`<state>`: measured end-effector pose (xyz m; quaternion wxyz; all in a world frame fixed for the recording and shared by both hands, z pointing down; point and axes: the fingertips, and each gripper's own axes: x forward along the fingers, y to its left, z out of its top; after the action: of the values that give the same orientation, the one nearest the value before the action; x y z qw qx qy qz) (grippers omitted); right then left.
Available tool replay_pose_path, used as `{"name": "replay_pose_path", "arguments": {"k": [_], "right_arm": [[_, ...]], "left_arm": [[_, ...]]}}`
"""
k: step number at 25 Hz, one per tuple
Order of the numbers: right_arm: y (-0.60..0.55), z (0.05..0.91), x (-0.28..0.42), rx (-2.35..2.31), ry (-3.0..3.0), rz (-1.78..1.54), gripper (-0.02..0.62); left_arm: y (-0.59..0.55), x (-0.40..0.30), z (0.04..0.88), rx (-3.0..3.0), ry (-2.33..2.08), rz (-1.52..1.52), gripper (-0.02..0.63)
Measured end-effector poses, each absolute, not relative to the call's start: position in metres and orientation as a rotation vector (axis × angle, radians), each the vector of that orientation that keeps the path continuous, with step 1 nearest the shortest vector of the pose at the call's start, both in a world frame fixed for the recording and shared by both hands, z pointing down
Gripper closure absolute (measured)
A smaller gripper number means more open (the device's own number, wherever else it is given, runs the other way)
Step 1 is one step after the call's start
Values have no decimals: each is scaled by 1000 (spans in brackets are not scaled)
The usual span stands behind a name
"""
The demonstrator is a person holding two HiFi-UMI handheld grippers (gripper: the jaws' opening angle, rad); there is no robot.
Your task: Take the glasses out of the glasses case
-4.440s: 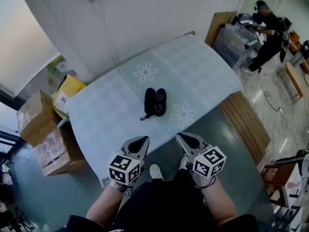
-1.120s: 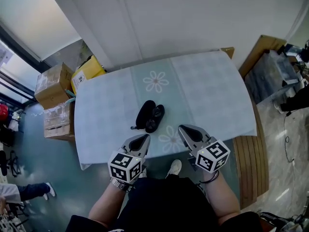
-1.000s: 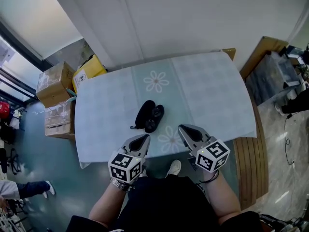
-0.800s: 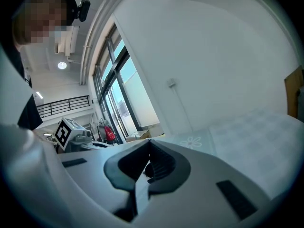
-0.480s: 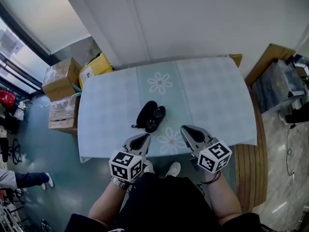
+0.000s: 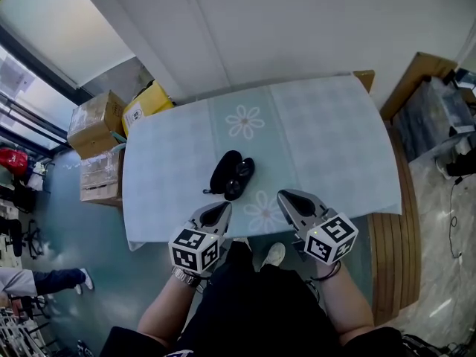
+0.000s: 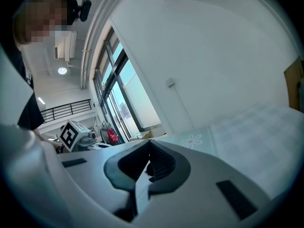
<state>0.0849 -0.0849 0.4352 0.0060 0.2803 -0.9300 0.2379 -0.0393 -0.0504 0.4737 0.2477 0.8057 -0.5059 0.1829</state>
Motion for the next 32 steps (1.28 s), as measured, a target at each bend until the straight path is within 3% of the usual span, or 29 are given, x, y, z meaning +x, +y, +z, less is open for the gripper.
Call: {"name": "replay_pose_path", "arguments": {"k": [32], "right_arm": [[-125,480,70,981,-2775,871,572]], "left_arm": [[-123,-64,565,2103,-1280,722,575]]}}
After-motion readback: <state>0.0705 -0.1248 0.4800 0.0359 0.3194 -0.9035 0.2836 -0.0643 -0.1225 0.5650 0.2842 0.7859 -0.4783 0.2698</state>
